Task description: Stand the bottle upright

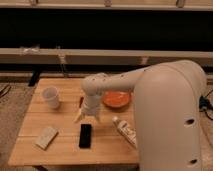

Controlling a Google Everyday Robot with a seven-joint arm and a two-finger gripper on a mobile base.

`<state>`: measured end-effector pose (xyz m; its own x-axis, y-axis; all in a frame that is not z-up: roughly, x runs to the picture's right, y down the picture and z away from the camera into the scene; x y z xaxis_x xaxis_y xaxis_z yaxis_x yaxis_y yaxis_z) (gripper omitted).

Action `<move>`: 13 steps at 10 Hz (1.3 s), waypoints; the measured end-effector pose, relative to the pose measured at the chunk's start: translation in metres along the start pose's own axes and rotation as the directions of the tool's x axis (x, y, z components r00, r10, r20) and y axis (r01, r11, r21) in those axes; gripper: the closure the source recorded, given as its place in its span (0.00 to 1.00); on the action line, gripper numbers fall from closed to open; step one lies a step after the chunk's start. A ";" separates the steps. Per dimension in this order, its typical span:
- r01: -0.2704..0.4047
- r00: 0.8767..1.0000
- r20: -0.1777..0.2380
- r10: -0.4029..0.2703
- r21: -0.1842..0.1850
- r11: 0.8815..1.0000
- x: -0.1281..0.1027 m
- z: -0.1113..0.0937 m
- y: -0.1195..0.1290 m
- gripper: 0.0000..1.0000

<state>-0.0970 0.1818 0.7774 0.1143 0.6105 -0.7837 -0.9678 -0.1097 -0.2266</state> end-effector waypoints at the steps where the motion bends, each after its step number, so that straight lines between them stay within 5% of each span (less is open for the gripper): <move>1: 0.000 1.000 0.000 0.000 0.000 1.000 0.000 0.000 0.000 0.20; 9: 0.007 1.000 0.004 -0.007 0.008 1.000 0.000 -0.002 0.000 0.20; 13: 0.054 0.997 0.061 -0.056 0.027 0.998 -0.016 -0.043 -0.039 0.20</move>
<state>-0.0511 0.1424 0.7738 0.1543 0.6625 -0.7330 -0.9659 -0.0550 -0.2531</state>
